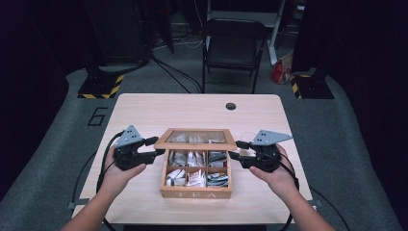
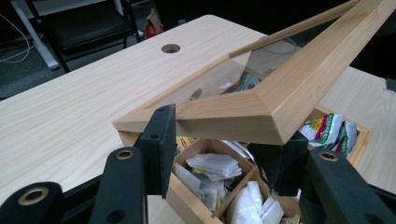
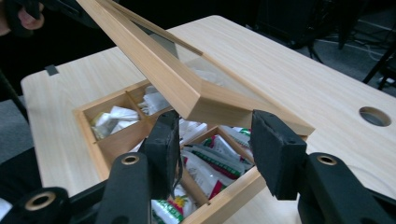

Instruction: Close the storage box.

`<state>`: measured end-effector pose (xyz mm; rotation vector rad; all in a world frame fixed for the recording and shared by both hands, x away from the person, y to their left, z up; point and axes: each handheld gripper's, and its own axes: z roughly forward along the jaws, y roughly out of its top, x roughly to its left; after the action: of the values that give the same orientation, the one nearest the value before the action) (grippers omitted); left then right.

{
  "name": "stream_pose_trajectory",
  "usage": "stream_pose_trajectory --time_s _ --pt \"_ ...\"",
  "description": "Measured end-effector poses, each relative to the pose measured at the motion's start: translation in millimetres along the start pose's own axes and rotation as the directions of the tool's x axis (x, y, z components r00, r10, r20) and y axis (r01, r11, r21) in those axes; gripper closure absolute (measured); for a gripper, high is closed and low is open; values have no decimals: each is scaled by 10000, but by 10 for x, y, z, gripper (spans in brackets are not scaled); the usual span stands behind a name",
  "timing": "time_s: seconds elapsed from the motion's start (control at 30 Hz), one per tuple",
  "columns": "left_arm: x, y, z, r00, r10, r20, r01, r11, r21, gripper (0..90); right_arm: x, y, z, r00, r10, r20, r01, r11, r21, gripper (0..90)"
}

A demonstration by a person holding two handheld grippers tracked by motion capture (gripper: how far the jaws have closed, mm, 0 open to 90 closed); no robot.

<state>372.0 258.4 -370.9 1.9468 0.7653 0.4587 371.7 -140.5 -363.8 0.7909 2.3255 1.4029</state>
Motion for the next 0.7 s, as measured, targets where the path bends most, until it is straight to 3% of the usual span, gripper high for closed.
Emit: stream_pose_trajectory --time_s 0.37,0.7 --pt "-110 -207 2 9993 336 -144 -335 9994 67 498 132 -182 -20 9999 76 -85 -75 9999 105 509" --pt "-152 -386 20 10000 73 34 -73 10000 -2 484 224 -295 -37 9999 55 -157 -56 10000 -32 503"
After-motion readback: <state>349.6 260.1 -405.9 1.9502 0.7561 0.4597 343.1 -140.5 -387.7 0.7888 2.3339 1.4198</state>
